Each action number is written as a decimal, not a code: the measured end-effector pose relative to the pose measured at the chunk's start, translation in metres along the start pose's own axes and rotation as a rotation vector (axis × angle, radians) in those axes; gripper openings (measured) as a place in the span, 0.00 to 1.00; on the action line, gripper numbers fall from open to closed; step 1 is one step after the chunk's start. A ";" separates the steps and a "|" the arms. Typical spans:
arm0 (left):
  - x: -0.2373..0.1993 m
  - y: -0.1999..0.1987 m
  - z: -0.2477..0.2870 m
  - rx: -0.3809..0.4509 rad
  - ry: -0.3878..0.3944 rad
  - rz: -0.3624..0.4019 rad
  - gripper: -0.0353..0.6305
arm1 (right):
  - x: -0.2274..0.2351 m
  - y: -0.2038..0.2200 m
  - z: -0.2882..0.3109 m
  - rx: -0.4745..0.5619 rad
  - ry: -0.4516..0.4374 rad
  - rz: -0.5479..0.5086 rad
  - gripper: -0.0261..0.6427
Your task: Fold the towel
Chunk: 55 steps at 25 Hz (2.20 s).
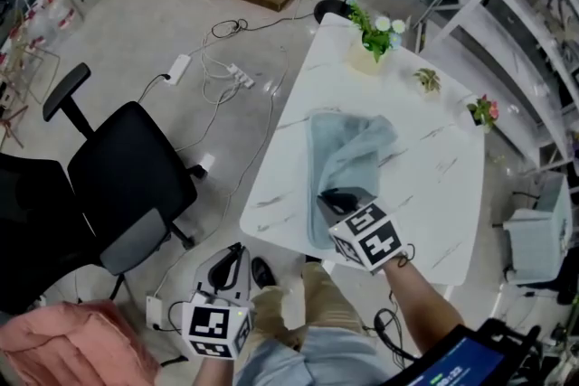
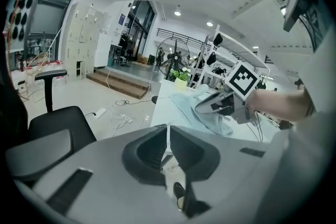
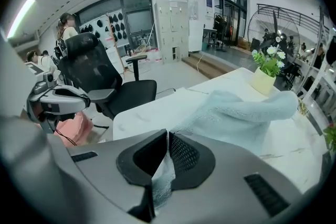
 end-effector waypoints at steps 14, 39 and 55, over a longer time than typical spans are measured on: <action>-0.001 -0.004 0.007 -0.006 0.012 0.006 0.09 | -0.023 -0.006 0.009 0.049 -0.215 0.054 0.35; 0.153 -0.029 0.068 0.017 0.338 0.175 0.09 | 0.101 -0.032 -0.121 0.044 0.049 -0.152 0.17; 0.163 0.029 0.121 -0.257 0.317 0.172 0.08 | 0.145 -0.091 0.074 -0.067 -0.312 -0.474 0.17</action>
Point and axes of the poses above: the fingertips, and each gripper's own axes: z forward along the fingers, x to its right, y out of its underside, the point moved 2 cm from there along -z, backward along the fingers, and after that the axes turned 12 degrees about -y, right-handed, at the moved point
